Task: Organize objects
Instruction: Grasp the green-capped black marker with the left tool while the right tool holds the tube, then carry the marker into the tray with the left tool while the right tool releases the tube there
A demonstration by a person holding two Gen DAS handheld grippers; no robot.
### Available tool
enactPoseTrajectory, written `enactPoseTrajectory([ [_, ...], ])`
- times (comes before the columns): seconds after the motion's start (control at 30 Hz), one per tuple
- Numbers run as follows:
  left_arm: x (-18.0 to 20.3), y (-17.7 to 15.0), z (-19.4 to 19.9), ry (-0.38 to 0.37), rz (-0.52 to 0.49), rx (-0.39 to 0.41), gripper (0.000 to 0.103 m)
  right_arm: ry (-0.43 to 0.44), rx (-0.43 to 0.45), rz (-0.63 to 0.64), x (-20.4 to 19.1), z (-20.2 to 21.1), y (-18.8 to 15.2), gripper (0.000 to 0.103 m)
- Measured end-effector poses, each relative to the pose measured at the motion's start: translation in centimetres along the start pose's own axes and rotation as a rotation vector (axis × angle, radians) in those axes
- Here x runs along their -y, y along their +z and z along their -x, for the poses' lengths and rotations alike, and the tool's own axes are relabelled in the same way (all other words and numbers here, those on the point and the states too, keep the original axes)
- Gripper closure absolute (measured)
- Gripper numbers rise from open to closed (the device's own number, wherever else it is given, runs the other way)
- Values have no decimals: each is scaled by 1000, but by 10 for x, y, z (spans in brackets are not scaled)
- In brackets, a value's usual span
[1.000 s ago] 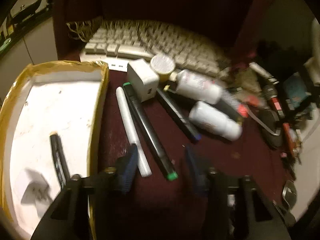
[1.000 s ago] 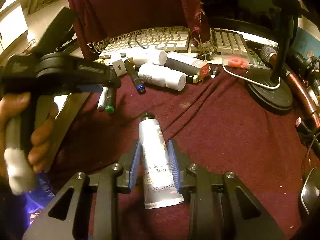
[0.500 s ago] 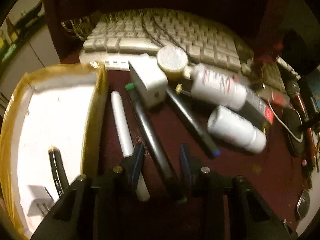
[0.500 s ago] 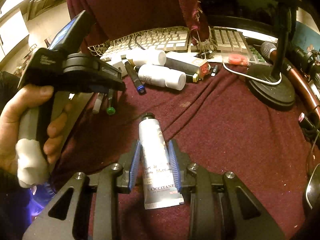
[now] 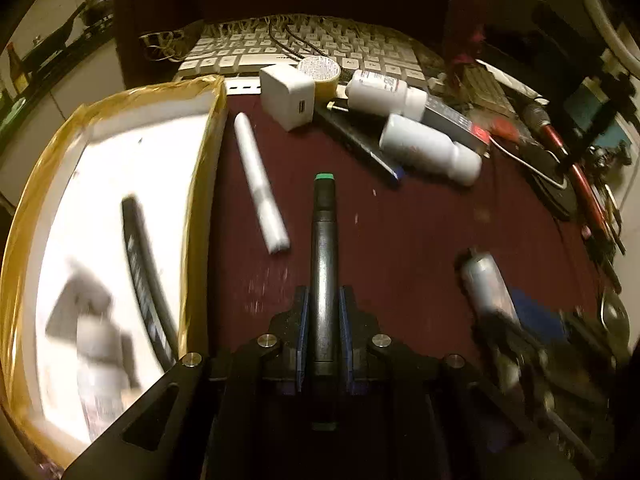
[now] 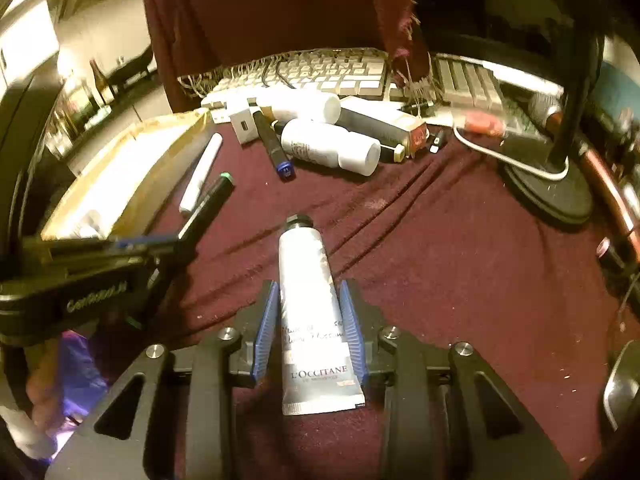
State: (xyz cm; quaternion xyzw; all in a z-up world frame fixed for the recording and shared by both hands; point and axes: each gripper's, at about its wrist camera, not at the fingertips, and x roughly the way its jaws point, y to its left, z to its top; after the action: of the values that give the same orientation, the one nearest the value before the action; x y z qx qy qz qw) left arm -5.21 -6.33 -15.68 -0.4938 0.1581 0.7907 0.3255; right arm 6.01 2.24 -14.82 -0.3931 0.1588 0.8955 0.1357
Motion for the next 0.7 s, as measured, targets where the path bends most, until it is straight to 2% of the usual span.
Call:
enactPoseTrajectory([
  [0.1,1,-3,3,20,-13,16,90,-39,-3,31,-5,1,-3,75],
  [0.17,9,6,-6,42,-31,24,90,-35,2,21,-3,2,-4,75],
  [0.23,14,12,-14,82,-66,50,90,-20,11,-5,2,5,-6,76],
  [0.3,20,12,-16,100,-95,66,91,33,27,-47,8,11,-7,76],
  [0.37,17,8,-12,43,-73,72,91,108,54,-86,11,17,-7,76],
  [0.4,13,4,-4,-15,-48,84,91,146,65,-107,12,20,-7,76],
  [0.53,-3,-8,34,-162,43,152,91,258,132,-121,-5,33,0,76],
  [0.6,-16,-10,54,-208,82,185,91,310,151,-96,-22,35,7,76],
  [0.7,-41,-14,85,-207,131,252,91,372,140,-56,-51,32,16,76],
])
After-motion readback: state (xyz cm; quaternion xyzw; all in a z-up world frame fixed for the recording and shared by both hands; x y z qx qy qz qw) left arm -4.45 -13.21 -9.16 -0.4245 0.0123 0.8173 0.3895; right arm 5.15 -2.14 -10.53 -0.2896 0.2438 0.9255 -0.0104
